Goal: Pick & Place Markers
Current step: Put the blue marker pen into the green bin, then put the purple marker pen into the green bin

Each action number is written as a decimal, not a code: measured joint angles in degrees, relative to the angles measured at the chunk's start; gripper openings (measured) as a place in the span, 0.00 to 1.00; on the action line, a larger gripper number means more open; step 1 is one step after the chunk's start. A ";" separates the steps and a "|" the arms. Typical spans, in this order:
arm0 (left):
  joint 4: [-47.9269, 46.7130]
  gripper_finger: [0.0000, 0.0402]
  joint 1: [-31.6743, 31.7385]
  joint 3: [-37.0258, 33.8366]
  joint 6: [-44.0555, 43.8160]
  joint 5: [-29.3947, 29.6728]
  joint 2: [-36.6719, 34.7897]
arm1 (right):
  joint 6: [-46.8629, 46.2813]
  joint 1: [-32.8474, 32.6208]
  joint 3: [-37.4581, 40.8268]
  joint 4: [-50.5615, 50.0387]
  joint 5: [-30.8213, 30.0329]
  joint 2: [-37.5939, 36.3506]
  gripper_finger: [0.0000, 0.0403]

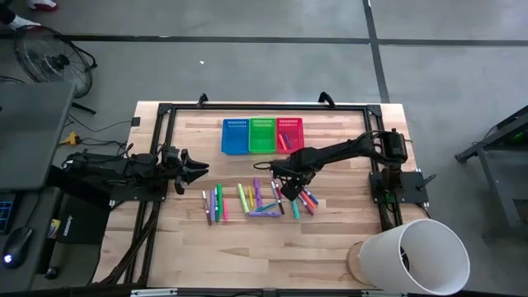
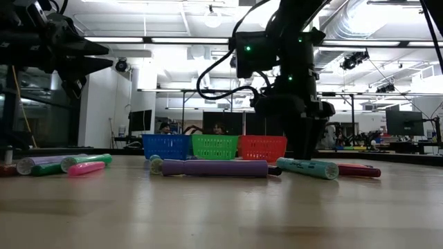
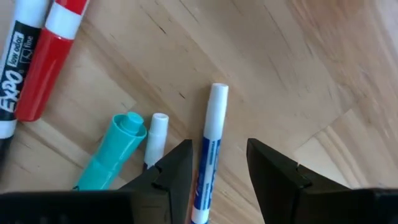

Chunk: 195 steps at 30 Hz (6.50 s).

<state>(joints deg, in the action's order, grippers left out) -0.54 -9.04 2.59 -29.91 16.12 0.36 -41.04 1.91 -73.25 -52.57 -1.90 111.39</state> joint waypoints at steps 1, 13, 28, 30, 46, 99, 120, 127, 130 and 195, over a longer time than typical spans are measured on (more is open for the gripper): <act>0.00 0.29 0.00 -0.02 0.02 -0.02 0.00 | 0.00 0.00 0.00 0.02 0.34 0.24 0.35; 0.02 0.29 0.02 -0.02 0.00 -0.02 0.00 | 0.61 0.00 -0.23 1.37 2.33 3.42 0.35; 0.00 0.29 0.00 0.00 0.01 -0.02 0.01 | 0.59 -0.04 -0.09 1.60 2.46 3.63 0.18; 0.00 0.29 0.00 -0.02 0.02 -0.02 0.02 | 0.59 -0.04 -0.09 1.61 2.53 3.64 0.16; 0.00 0.29 0.02 -0.02 0.02 -0.02 0.02 | -1.14 0.03 -0.07 1.45 4.32 3.65 0.04; 0.00 0.29 0.00 -0.02 0.02 -0.02 0.02 | -2.63 15.24 -27.19 5.40 -2.06 3.58 0.00; 0.00 0.29 0.01 -0.02 0.02 -0.02 0.02 | -1.91 17.70 -27.19 8.75 -2.34 4.13 0.00; 0.00 0.29 0.02 -0.02 0.00 -0.02 0.00 | -1.10 17.57 -27.19 8.43 -1.60 4.18 0.00; 0.00 0.29 0.01 0.00 0.01 -0.02 0.02 | -0.90 17.57 -27.19 8.24 -1.36 4.18 0.01; 0.00 0.29 0.01 -0.01 0.01 -0.02 0.01 | -2.57 -3.09 -7.03 -8.63 11.27 1.77 0.33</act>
<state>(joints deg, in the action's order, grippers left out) -0.54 -9.03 2.57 -29.90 16.10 0.37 -43.60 -1.18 -80.28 -61.20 9.36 113.16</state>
